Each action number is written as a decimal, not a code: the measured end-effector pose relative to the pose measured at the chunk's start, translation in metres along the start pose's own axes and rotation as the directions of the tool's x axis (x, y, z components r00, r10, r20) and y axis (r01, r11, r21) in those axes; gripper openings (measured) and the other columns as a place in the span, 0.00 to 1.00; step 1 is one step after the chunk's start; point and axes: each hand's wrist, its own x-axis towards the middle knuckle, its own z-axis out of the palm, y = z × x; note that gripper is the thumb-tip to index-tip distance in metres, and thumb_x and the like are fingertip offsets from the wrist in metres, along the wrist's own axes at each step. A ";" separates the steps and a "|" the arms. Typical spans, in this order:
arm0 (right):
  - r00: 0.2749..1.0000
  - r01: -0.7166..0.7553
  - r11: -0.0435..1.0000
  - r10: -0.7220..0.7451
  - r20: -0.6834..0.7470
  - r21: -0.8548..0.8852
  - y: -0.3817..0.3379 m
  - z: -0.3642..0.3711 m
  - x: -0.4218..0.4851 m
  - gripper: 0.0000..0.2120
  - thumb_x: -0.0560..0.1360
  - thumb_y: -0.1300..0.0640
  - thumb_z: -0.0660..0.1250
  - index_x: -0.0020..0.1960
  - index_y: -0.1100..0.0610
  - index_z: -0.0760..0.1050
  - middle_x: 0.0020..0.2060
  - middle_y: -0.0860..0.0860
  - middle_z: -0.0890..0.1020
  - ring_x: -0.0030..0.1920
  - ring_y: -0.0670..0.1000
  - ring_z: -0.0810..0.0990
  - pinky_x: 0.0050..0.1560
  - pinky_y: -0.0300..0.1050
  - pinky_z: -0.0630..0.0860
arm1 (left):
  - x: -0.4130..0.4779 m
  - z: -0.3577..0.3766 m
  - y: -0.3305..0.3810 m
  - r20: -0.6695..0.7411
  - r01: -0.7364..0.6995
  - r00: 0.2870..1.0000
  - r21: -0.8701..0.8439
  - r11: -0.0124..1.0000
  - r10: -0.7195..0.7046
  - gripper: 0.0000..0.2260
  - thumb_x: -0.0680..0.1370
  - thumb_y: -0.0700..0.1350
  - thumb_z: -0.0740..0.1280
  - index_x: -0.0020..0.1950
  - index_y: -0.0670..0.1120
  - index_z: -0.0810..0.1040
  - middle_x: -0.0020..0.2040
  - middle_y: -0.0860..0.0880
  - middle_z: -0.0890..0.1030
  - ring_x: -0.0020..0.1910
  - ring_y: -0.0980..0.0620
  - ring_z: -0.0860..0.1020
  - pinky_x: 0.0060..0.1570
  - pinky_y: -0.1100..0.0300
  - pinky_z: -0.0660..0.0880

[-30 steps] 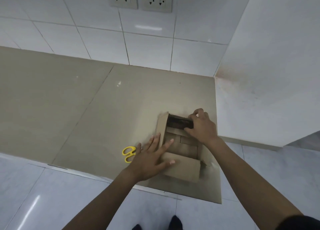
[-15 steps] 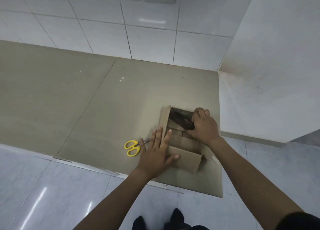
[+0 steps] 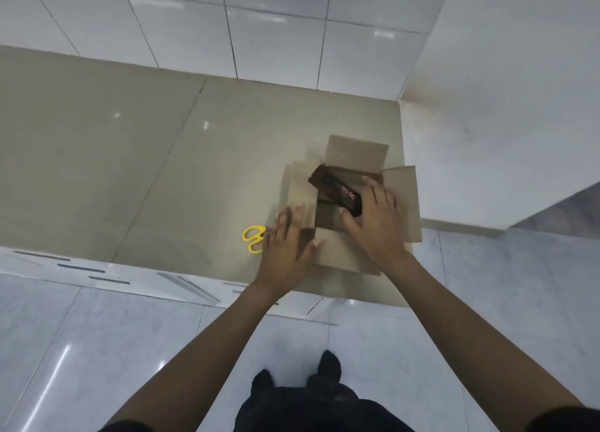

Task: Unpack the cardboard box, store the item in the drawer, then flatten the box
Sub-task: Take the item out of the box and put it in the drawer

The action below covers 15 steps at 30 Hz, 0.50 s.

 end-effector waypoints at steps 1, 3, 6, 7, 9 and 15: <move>1.000 0.025 0.999 -0.024 -0.019 0.038 -0.008 0.000 -0.009 0.19 0.73 0.49 0.67 0.58 0.59 0.72 0.66 0.58 0.74 0.64 0.60 0.72 0.66 0.58 0.68 | -0.009 -0.004 -0.006 -0.052 0.009 0.999 -0.111 0.994 -0.015 0.29 0.79 0.55 0.59 0.78 0.53 0.52 0.79 0.46 0.57 0.78 0.48 0.52 0.75 0.46 0.55; 0.996 0.075 0.994 -0.071 -0.045 0.078 -0.025 0.004 -0.028 0.19 0.73 0.49 0.66 0.58 0.59 0.73 0.65 0.57 0.74 0.64 0.59 0.72 0.69 0.59 0.66 | -0.029 -0.012 -0.018 -0.164 0.037 0.982 -0.310 0.950 -0.092 0.23 0.80 0.46 0.61 0.75 0.51 0.61 0.74 0.47 0.67 0.74 0.48 0.64 0.71 0.51 0.64; 0.982 0.177 0.984 -0.174 -0.069 0.027 -0.051 0.022 -0.057 0.18 0.71 0.50 0.65 0.57 0.58 0.74 0.66 0.57 0.74 0.67 0.58 0.71 0.73 0.59 0.60 | -0.060 -0.025 -0.037 -0.256 0.144 0.913 -0.524 0.839 -0.317 0.14 0.79 0.42 0.61 0.62 0.53 0.74 0.59 0.53 0.80 0.56 0.53 0.78 0.56 0.54 0.73; 0.975 0.214 0.977 -0.214 -0.063 -0.005 -0.059 0.030 -0.066 0.17 0.70 0.50 0.65 0.56 0.57 0.75 0.66 0.57 0.74 0.69 0.57 0.70 0.73 0.61 0.58 | -0.068 -0.028 -0.043 -0.226 0.223 0.876 -0.594 0.773 -0.426 0.11 0.78 0.42 0.61 0.57 0.54 0.76 0.54 0.53 0.81 0.51 0.52 0.79 0.52 0.53 0.75; 0.962 0.269 0.961 -0.272 -0.027 -0.069 -0.070 0.047 -0.079 0.16 0.70 0.50 0.66 0.54 0.56 0.75 0.67 0.56 0.74 0.71 0.56 0.68 0.74 0.63 0.55 | -0.078 -0.033 -0.055 -0.102 0.353 0.793 -0.726 0.590 -0.601 0.08 0.78 0.43 0.60 0.51 0.52 0.77 0.50 0.49 0.83 0.46 0.48 0.81 0.45 0.53 0.76; 0.957 0.283 0.942 -0.289 -0.012 -0.182 -0.074 0.085 -0.090 0.14 0.70 0.49 0.67 0.51 0.57 0.77 0.69 0.57 0.74 0.72 0.57 0.68 0.72 0.67 0.57 | -0.099 -0.033 -0.082 0.012 0.427 0.609 -0.848 0.316 -0.793 0.06 0.77 0.41 0.61 0.44 0.45 0.77 0.39 0.45 0.81 0.39 0.45 0.81 0.39 0.56 0.76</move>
